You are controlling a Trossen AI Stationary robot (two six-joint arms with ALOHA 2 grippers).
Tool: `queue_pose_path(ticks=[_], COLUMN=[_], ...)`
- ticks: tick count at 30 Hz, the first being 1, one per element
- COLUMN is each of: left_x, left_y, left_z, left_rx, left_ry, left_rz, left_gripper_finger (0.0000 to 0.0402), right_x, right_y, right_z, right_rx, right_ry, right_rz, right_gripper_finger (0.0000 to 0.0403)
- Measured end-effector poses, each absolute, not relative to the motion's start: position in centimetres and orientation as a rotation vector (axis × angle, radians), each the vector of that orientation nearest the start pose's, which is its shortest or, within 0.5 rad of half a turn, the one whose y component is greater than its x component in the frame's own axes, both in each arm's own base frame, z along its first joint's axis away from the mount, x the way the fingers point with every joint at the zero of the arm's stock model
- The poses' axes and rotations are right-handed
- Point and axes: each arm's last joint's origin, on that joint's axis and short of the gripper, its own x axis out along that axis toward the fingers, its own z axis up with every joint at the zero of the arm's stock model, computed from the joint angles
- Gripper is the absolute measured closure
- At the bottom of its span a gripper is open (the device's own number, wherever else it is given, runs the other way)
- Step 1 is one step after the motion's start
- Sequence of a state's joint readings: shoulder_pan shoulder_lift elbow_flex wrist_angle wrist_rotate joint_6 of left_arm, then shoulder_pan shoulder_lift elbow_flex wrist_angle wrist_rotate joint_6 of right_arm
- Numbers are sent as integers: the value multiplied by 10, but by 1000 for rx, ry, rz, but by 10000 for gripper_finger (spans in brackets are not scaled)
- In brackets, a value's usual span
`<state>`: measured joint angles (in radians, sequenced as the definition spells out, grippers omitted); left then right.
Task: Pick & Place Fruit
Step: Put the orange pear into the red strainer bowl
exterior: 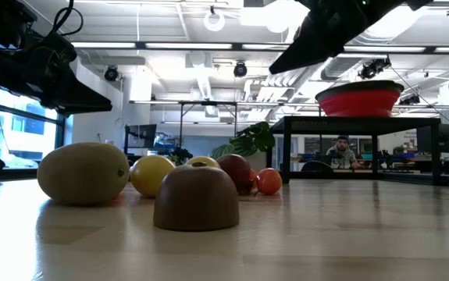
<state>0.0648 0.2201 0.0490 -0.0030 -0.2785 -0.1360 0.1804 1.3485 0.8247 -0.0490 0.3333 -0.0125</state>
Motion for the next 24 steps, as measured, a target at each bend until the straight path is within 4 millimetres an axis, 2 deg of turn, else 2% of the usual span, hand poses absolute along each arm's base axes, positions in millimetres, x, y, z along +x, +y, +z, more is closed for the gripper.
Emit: queue_pose_path(ticks=[4, 15, 19, 24], left_x=[107, 107, 107, 107], left_y=[15, 15, 15, 15], left_z=[162, 162, 162, 162], left_rx=[-116, -116, -115, -115], left_ry=[151, 150, 150, 149], left_rz=[354, 355, 356, 359], left_gripper_finger=[274, 274, 274, 274], right_x=[284, 299, 314, 337], right_y=[33, 4, -9, -22], right_z=[242, 269, 265, 250], right_rx=[-196, -328, -397, -394], right_ry=[567, 598, 645, 728], right_rz=[-138, -80, 18, 130], right_gripper_finger=[400, 400, 400, 400])
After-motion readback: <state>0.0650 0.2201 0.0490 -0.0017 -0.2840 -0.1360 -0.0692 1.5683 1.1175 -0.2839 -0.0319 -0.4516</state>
